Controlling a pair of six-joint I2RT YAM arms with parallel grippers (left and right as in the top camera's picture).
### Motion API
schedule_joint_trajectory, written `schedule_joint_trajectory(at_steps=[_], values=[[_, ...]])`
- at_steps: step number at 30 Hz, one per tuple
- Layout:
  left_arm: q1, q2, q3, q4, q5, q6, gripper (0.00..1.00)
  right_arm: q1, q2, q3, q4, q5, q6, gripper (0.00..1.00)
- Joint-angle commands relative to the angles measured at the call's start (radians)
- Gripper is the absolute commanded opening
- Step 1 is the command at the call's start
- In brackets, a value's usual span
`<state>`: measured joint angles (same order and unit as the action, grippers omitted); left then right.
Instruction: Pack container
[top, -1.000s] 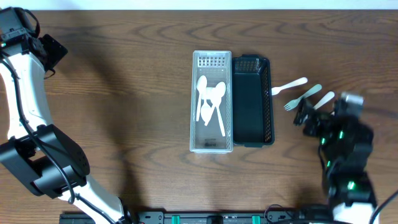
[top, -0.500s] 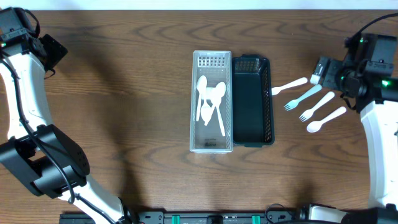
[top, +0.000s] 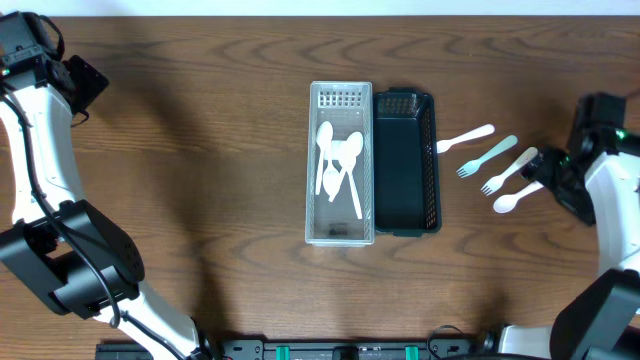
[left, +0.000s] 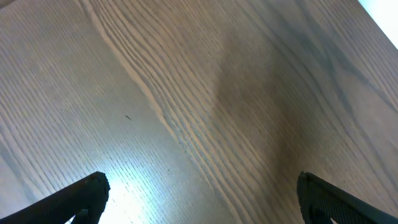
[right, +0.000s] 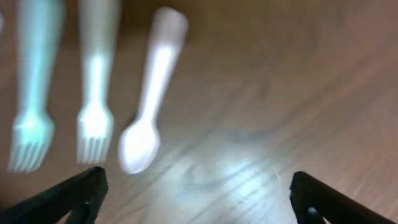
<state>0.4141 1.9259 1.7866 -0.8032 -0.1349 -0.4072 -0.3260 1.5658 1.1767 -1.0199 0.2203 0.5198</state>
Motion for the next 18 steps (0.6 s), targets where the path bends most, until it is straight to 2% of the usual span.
schedule_joint_trajectory(at_steps=[1, 10, 18], values=[[0.001, -0.018, 0.017, 0.0, -0.012, 0.009, 0.98, -0.056, 0.005, -0.04, 0.036, -0.002, 0.093, 0.92], [0.001, -0.018, 0.017, 0.0, -0.012, 0.009, 0.98, -0.09, 0.022, -0.156, 0.226, -0.031, 0.148, 0.75], [0.001, -0.018, 0.017, 0.0, -0.012, 0.009, 0.98, -0.09, 0.146, -0.156, 0.265, -0.124, 0.209, 0.73]])
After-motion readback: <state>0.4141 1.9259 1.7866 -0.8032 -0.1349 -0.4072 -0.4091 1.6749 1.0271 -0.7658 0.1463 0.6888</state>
